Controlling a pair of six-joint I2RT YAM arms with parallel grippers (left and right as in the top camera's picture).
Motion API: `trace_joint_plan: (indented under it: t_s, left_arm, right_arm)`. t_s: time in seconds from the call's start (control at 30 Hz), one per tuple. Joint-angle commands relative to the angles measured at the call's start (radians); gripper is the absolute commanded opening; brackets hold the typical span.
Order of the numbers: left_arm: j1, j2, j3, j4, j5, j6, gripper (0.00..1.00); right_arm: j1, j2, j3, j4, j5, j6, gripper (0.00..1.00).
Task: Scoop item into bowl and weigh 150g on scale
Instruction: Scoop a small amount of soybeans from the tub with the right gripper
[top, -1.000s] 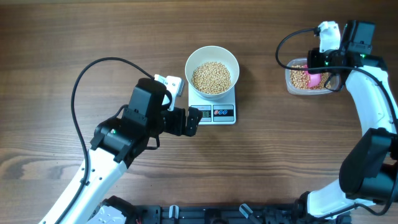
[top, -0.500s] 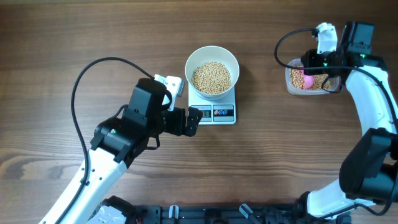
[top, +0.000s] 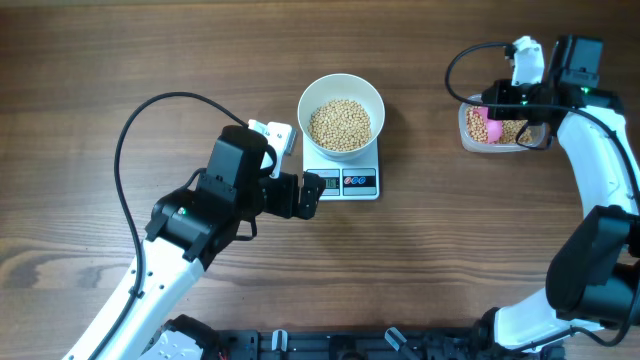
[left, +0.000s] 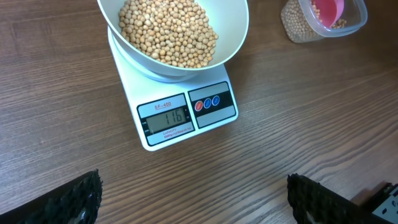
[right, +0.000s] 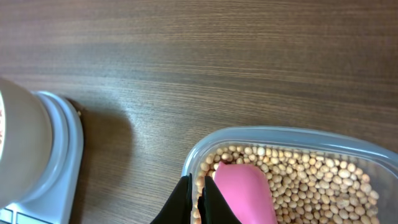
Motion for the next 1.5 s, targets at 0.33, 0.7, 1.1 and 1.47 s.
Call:
trace_joint_plan:
  t_s: [0.33,0.7,1.1,1.47]
  left_arm:
    - [-0.005,0.006,0.0,0.003,-0.002,0.005,1.0]
    - [-0.005,0.006,0.0,0.003,-0.002,0.005,1.0]
    - [-0.005,0.006,0.0,0.003,-0.002,0.005,1.0]
    - [-0.005,0.006,0.0,0.003,-0.002,0.005,1.0]
  right_arm:
    - [-0.163,0.082,-0.001,-0.008,-0.345,0.186,0.04]
    - [-0.238,0.107,-0.001,-0.01,-0.432,0.294,0.04]
    - [-0.254,0.108,-0.001,-0.01,-0.439,0.361,0.04]
    - [-0.267,0.108,-0.001,-0.007,-0.439,0.39,0.04]
